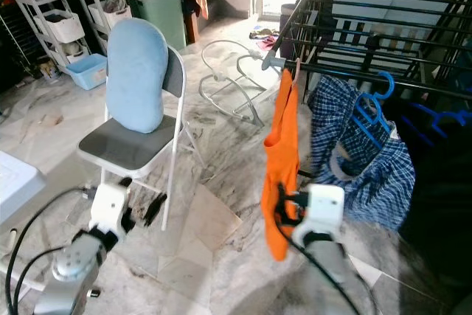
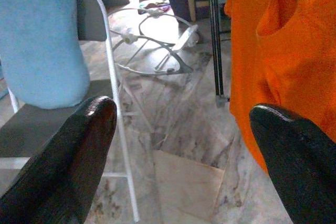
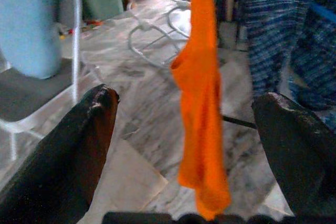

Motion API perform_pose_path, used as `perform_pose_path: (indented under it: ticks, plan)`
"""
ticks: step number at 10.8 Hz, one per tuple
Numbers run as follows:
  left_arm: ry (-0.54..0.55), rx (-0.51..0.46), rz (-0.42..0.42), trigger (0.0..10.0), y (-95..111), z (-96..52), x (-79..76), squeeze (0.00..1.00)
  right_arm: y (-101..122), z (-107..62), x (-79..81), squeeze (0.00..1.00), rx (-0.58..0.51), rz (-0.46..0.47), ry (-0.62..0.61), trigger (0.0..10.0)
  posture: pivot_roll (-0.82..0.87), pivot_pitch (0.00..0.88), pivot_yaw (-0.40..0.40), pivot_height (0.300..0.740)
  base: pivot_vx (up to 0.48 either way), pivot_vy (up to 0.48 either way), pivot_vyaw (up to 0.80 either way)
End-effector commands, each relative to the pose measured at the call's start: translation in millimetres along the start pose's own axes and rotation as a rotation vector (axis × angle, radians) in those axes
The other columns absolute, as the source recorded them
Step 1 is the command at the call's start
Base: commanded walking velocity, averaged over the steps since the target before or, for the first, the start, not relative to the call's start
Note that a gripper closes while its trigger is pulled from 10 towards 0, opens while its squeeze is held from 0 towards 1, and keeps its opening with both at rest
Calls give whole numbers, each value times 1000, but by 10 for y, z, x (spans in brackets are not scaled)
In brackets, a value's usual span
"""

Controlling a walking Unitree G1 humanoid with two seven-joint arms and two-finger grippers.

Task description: Hang hanger

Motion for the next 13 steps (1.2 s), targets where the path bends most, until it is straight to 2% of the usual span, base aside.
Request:
perform_pose_path:
  ticks: [1, 3, 5, 6, 7, 9, 10, 11, 12, 13]
  plan:
    - [-14, -1, 22, 10000, -21, -16, 9, 0, -7, -6, -3, 0, 7, 12, 2, 10000, -36, 0, 62, 740, 0, 0, 0]
    - [36, 3, 25, 10000, -27, -22, 99, 0, -26, 16, -8, 0, 23, 28, 24, 10000, -12, 0, 60, 740, 0, 0, 0]
    - [133, -33, 53, 10000, 83, 76, 298, 0, 59, 71, -104, 0, -27, 17, -39, 10000, -27, 0, 81, 740, 0, 0, 0]
    - [129, -49, 26, 10000, 160, 139, 313, 0, 96, 68, -114, 0, -49, 22, -35, 10000, -43, 0, 96, 740, 0, 0, 0]
    - [101, -58, -12, 10000, 256, 167, 264, 0, 111, 49, -165, 0, -59, 36, -83, 10000, -77, 0, 113, 740, 0, 0, 0]
    - [88, -75, 6, 10000, 373, 230, 167, 0, 129, -1, -194, 0, -88, -49, -139, 10000, -108, 0, 114, 740, 0, 0, 0]
    - [61, -58, -10, 10000, 374, 230, 83, 0, 115, -29, -161, 0, -99, 4, -136, 10000, -122, 0, 111, 740, 0, 0, 0]
    - [71, -62, 1, 10000, 439, 217, 67, 0, 152, -60, -129, 0, -110, -63, -147, 10000, -124, 0, 96, 740, 0, 0, 0]
    - [52, -76, -15, 10000, 479, 191, -1, 0, 185, -107, -51, 0, -113, -109, -87, 10000, -131, 0, 93, 740, 0, 0, 0]
    - [85, -65, -45, 10000, 469, 200, 59, 0, 179, -130, -63, 0, -123, -143, -83, 10000, -130, 0, 92, 740, 0, 0, 0]
Point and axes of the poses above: a point about 5 cm out from each wrist's last joint towards the gripper, its own z axis pointing out of the wrist towards the gripper, its own y axis along the axis of the wrist's last joint, x = y × z, the point moved 1 cm from there along z, pointing out of the wrist towards the gripper, and after that the axes turned 10 degrees about z, right-handed, at the moved point
